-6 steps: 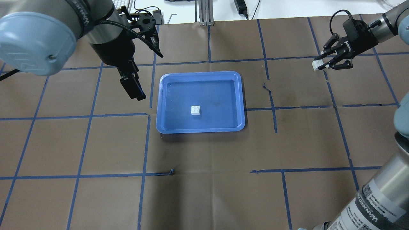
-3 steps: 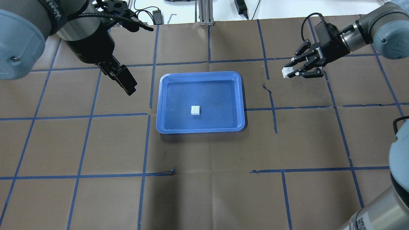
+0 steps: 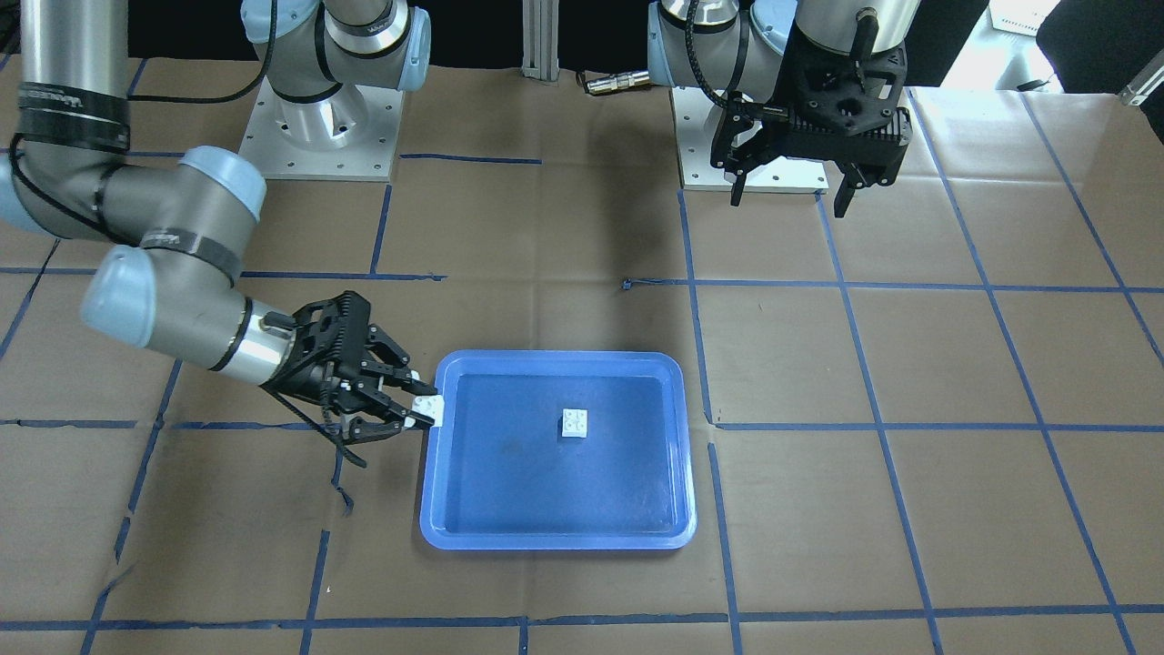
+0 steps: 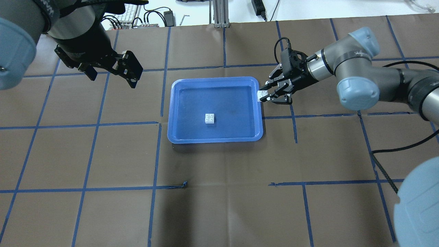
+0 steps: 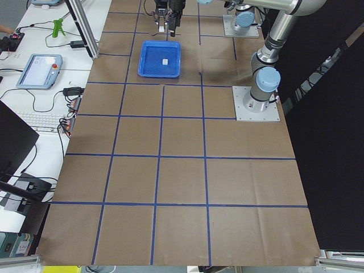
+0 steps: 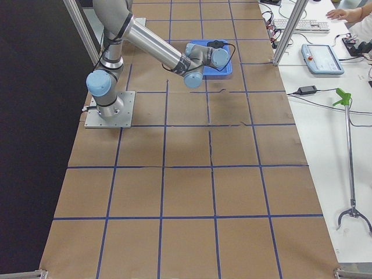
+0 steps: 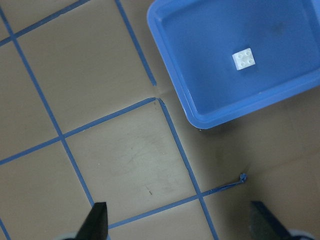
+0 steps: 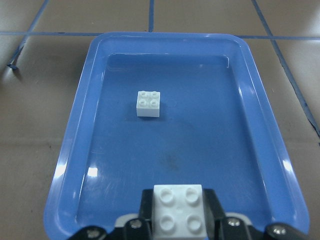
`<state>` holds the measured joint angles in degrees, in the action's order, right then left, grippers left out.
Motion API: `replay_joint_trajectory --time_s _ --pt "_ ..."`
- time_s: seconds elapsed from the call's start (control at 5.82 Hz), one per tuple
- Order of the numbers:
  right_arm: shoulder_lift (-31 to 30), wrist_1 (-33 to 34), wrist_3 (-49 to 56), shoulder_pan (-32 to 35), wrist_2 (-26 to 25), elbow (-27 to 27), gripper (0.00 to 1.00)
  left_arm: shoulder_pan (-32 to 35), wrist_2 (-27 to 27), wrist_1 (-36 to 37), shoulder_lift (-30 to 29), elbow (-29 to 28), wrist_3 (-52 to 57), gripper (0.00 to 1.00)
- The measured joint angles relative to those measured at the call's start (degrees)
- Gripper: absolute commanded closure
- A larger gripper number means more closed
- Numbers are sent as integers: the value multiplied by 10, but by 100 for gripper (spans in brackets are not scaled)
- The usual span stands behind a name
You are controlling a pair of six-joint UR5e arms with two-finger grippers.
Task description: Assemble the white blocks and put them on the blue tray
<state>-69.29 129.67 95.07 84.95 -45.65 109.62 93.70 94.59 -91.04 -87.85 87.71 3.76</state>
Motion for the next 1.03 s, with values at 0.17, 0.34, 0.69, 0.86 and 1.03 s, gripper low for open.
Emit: replay_joint_trajectory --time_s 0.17,0.34,0.69,0.86,1.03 --pt "7 106 -84 37 -1 35 71 0 -2 0 1 1 -54 1" --pt "22 181 -148 66 -4 54 71 -6 -16 -1 1 2 -70 1" --pt "74 275 -211 97 -18 63 71 -32 -41 -5 9 7 -72 1" --pt "95 304 -228 106 -21 63 71 -38 -41 -5 14 12 -72 0" --pt "105 320 -242 115 -23 62 71 -40 -41 -4 16 13 -72 1"
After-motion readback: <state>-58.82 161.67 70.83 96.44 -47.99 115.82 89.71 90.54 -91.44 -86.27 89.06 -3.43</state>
